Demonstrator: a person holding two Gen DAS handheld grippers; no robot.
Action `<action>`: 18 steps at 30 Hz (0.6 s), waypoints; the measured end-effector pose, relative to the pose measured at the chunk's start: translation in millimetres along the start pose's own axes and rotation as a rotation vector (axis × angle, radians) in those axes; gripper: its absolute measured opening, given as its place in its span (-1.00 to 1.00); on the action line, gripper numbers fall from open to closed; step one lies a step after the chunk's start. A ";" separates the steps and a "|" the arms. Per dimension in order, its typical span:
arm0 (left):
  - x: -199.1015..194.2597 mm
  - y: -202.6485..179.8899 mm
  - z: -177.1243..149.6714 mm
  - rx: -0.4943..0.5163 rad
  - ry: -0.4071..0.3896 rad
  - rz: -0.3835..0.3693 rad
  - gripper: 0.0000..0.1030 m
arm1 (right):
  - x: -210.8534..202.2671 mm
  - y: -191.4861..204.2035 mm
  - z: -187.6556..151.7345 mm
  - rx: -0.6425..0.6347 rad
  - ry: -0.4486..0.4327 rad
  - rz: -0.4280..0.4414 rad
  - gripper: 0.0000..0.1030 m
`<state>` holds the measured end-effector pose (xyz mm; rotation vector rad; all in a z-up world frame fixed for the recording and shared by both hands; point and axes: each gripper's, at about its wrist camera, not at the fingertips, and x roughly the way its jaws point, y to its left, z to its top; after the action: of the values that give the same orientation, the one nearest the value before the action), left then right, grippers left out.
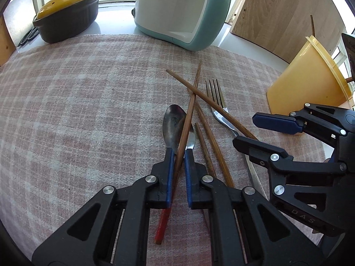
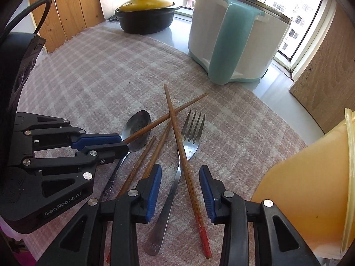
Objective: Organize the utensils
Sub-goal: 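Move both open tools down to the chopsticks lying on the tablecloth, then grasp a wooden chopstick with the right tool while the left tool grasps another chopstick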
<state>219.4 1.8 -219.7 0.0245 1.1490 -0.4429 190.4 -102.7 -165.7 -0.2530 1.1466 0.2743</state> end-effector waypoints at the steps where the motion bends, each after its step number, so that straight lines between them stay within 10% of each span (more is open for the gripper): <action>1: -0.4 1.5 -0.2 -0.004 0.000 0.001 -0.86 | 2.1 0.3 2.1 -0.002 0.001 0.000 -0.30; 18: -10.1 15.9 -10.6 -0.053 -0.007 -0.002 -0.87 | 26.9 12.7 21.9 -0.060 0.031 0.001 -0.45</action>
<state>212.3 22.1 -218.5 -0.0238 1.1536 -0.4139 215.1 -81.2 -182.7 -0.3106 1.1700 0.3065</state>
